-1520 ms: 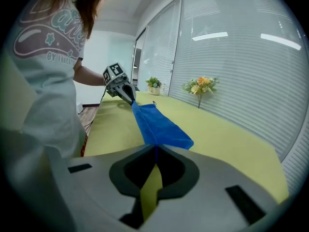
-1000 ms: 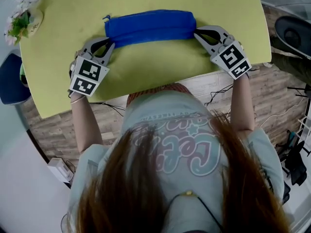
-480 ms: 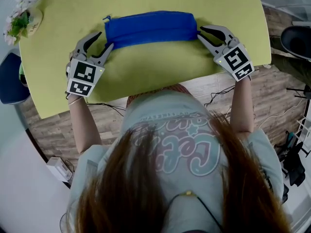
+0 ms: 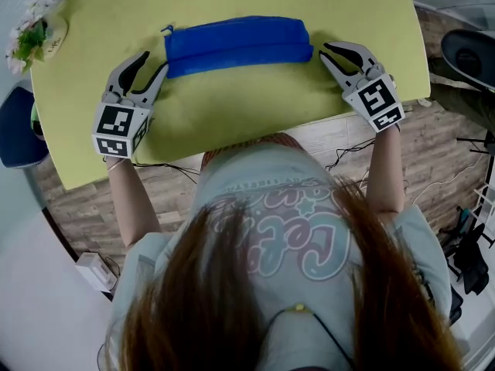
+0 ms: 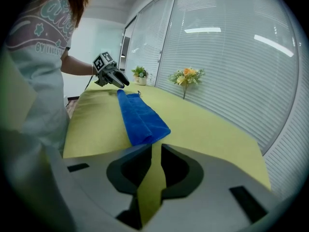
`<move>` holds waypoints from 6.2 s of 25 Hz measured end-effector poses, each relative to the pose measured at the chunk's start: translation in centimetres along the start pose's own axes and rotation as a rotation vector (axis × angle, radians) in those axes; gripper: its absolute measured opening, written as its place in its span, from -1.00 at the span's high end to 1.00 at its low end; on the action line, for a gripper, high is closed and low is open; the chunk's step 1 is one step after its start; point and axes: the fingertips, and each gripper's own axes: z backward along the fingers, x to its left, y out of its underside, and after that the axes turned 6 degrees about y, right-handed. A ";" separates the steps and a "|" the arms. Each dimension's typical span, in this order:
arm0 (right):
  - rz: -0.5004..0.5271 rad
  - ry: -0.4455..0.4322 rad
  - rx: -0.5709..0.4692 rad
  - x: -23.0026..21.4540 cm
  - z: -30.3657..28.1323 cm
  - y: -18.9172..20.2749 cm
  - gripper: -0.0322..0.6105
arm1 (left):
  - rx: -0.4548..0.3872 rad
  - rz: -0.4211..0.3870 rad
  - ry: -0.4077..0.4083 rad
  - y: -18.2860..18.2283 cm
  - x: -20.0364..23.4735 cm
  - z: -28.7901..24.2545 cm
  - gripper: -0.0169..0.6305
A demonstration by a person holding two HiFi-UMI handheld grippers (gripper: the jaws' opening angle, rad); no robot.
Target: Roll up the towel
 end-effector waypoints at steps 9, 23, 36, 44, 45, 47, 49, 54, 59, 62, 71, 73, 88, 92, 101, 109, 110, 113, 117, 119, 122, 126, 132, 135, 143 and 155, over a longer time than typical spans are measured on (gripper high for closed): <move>0.098 0.014 -0.118 1.6 0.6 -3.3 0.75 | -0.085 -0.082 -0.023 -2.8 -2.5 1.4 0.37; 0.184 -0.131 -0.109 5.7 -1.7 -3.9 0.67 | 0.158 -0.281 0.042 1.4 -7.1 -2.0 0.55; 0.203 -0.130 -0.038 5.0 -2.2 -2.1 0.60 | 0.262 -0.356 0.014 2.6 -5.1 -3.0 0.62; 0.208 -0.136 -0.028 5.0 -2.5 -1.9 0.61 | 0.251 -0.385 -0.006 2.9 -4.8 -3.3 0.79; 0.203 -0.138 -0.028 5.0 -2.5 -1.8 0.63 | 0.246 -0.377 -0.006 2.9 -4.8 -3.3 0.80; 0.183 -0.142 -0.025 4.9 -2.5 -1.7 0.70 | 0.238 -0.365 -0.006 2.9 -4.8 -3.3 0.81; 0.165 -0.145 -0.025 4.8 -2.5 -1.7 0.72 | 0.242 -0.366 -0.009 2.8 -4.8 -3.3 0.82; 0.236 -0.106 -0.053 4.6 -1.7 -1.9 0.79 | 0.247 -0.370 -0.028 2.5 -5.1 -3.2 0.82; 0.249 -0.083 -0.077 4.8 -1.0 -1.9 0.80 | 0.237 -0.339 -0.033 2.7 -5.8 -2.5 0.83; 0.250 -0.080 -0.091 5.2 -0.6 -1.9 0.80 | 0.228 -0.318 -0.033 3.0 -6.3 -2.0 0.83; 0.252 -0.108 -0.111 6.7 1.4 -1.1 0.80 | 0.222 -0.272 -0.044 3.9 -9.3 -0.4 0.83; 0.265 -0.117 -0.110 7.2 1.8 -0.8 0.80 | 0.224 -0.269 -0.050 4.0 -9.9 0.0 0.83; 0.166 -0.227 -0.111 8.4 3.1 -0.7 0.81 | 0.235 -0.189 -0.032 4.4 -11.2 1.3 0.83; 0.145 -0.246 -0.094 8.2 2.8 -0.8 0.81 | 0.251 -0.171 -0.001 4.3 -10.9 1.1 0.83; 0.045 -0.221 -0.100 6.9 1.2 -1.6 0.81 | 0.274 -0.160 0.025 4.2 -8.8 0.3 0.83; 0.031 -0.188 -0.082 5.6 0.0 -1.9 0.81 | 0.284 -0.173 0.023 3.9 -7.7 -0.6 0.83; 0.033 -0.185 -0.080 5.5 -0.2 -1.9 0.81 | 0.284 -0.174 0.024 3.9 -7.6 -0.7 0.83; 0.038 -0.180 -0.076 5.2 -0.5 -1.9 0.81 | 0.283 -0.182 0.023 3.9 -7.4 -0.9 0.83; 0.053 -0.168 -0.076 4.9 -0.6 -1.8 0.80 | 0.265 -0.184 0.013 3.7 -7.2 -1.0 0.83; 0.063 -0.157 -0.078 4.8 -0.8 -1.8 0.79 | 0.255 -0.187 0.004 3.6 -7.0 -1.0 0.82; 0.052 -0.139 -0.085 4.5 -0.9 -1.6 0.76 | 0.244 -0.202 -0.021 3.4 -6.9 -1.1 0.79; 0.037 -0.120 -0.086 4.1 -1.1 -1.6 0.69 | 0.229 -0.208 -0.036 3.3 -6.6 -1.1 0.73; 0.027 -0.122 -0.073 4.1 -1.6 -1.5 0.66 | 0.219 -0.204 -0.058 3.3 -5.5 -1.1 0.54; 0.025 -0.106 -0.084 3.9 -1.6 -1.8 0.62 | 0.211 -0.197 -0.076 3.3 -5.1 -0.8 0.47; 0.008 -0.101 -0.113 3.1 0.0 -1.7 0.38 | 0.131 -0.144 -0.104 1.5 -4.4 0.6 0.46; -0.034 -0.131 -0.222 2.2 1.8 -2.7 0.36 | 0.055 -0.138 -0.196 0.2 -4.0 3.1 0.46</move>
